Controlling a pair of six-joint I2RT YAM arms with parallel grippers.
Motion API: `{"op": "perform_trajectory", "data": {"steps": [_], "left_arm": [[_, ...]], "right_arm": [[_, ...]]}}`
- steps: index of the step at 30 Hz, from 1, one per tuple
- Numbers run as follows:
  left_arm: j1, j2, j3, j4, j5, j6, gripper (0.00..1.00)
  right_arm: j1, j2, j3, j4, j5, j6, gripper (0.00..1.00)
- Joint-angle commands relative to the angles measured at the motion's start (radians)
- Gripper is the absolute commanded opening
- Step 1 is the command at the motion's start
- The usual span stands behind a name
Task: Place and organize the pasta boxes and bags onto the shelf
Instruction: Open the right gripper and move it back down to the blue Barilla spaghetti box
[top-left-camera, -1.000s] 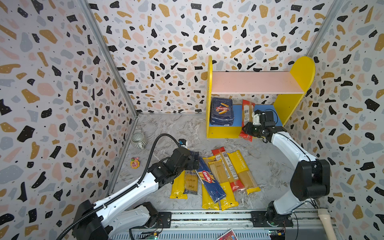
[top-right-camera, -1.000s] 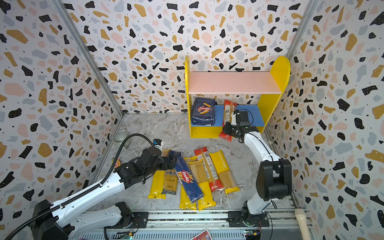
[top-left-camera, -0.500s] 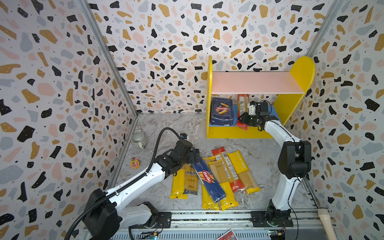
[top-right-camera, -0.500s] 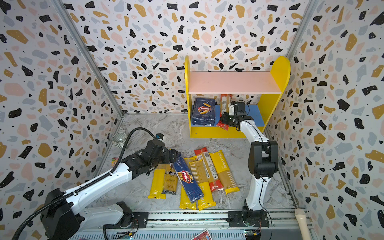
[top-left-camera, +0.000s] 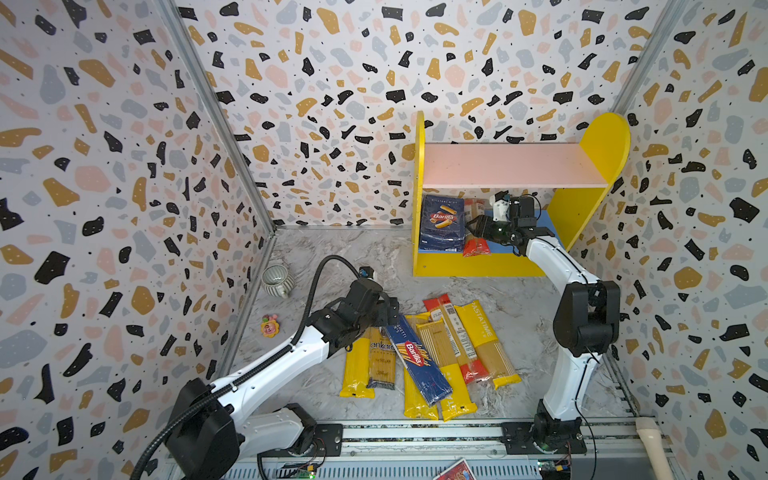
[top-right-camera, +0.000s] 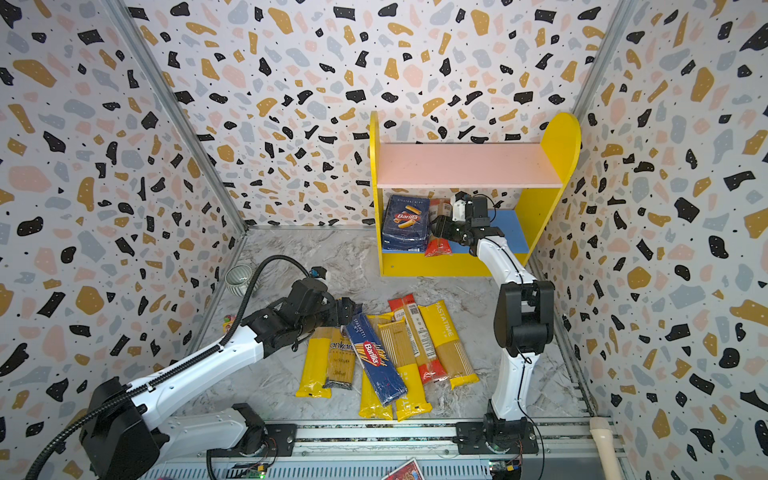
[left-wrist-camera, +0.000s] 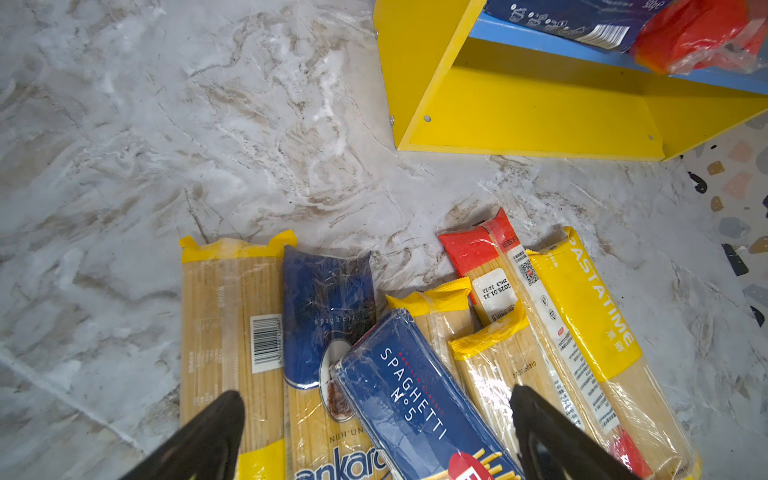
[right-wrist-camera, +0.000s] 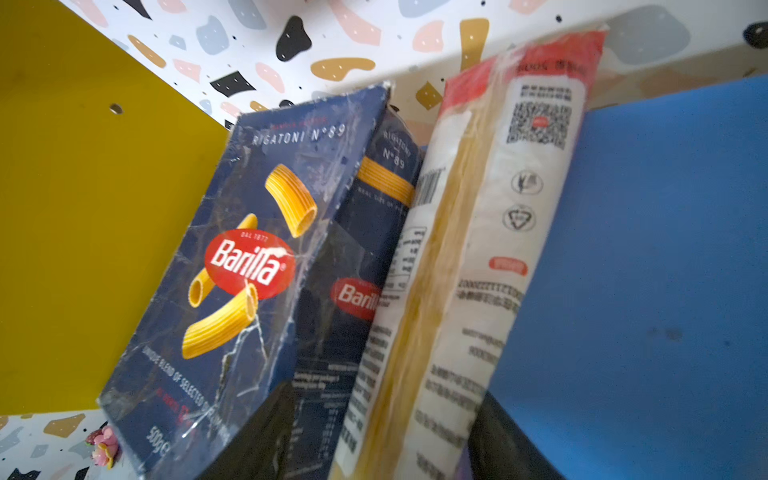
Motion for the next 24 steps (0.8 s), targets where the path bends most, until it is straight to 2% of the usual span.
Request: {"op": "perform_trajectory", "data": {"steps": [1,9,19,24], "left_arm": [[0.01,-0.028,-0.024,0.02,0.01,0.003,0.99],[0.013,-0.06,-0.036,0.007,0.006,-0.005,1.0],[0.014,-0.145,-0.08,-0.007,0.02,-0.034,0.99],[0.014,-0.208,-0.113,-0.025,0.023,-0.057,0.99]], "right_arm": [[0.015,-0.009,0.04,0.038,-0.037,-0.011,0.67],[-0.003,-0.097,-0.054,0.021,0.036,-0.037,0.71],[-0.018,-0.315,-0.275,-0.018,0.193,-0.077,0.81],[0.006,-0.438,-0.379,-0.064,0.216,-0.078,0.82]]}}
